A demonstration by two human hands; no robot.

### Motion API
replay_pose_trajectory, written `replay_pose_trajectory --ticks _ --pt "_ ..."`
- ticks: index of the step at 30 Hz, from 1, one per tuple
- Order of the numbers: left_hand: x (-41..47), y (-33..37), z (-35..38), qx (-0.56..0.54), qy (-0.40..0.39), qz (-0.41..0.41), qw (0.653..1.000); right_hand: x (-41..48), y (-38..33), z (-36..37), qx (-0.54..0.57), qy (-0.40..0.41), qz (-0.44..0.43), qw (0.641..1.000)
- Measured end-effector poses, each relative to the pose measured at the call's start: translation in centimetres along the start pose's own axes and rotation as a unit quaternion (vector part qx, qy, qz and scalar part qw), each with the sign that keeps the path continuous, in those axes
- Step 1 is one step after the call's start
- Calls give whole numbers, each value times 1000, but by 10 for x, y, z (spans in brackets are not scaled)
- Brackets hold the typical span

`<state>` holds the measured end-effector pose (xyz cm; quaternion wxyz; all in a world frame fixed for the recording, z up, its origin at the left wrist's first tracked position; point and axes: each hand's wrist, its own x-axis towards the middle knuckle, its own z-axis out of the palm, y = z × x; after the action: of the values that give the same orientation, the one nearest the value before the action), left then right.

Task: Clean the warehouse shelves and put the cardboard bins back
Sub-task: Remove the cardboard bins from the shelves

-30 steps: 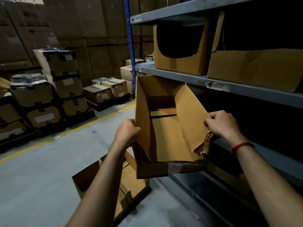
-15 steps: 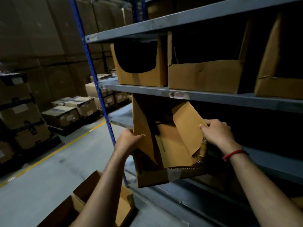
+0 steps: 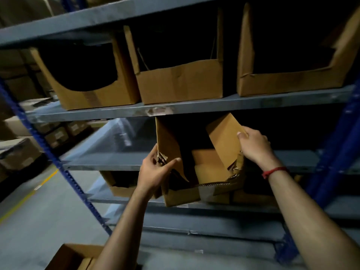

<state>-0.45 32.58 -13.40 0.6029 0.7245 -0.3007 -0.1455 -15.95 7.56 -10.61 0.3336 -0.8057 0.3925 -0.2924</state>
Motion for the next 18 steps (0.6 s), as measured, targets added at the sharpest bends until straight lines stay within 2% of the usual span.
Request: replay_pose_trajectory --ticks 7,12,15,18 --pt "28 -6 80 -15 -62 -16 998 12 48 -53 -8 70 25 997" --pt "58 7 140 32 -32 25 999 39 87 -88 57 71 27 995" --pt "73 8 175 55 -38 18 998 59 114 -108 72 75 44 994" --pt "84 12 211 64 -29 33 997 68 138 -122 120 51 40 991"
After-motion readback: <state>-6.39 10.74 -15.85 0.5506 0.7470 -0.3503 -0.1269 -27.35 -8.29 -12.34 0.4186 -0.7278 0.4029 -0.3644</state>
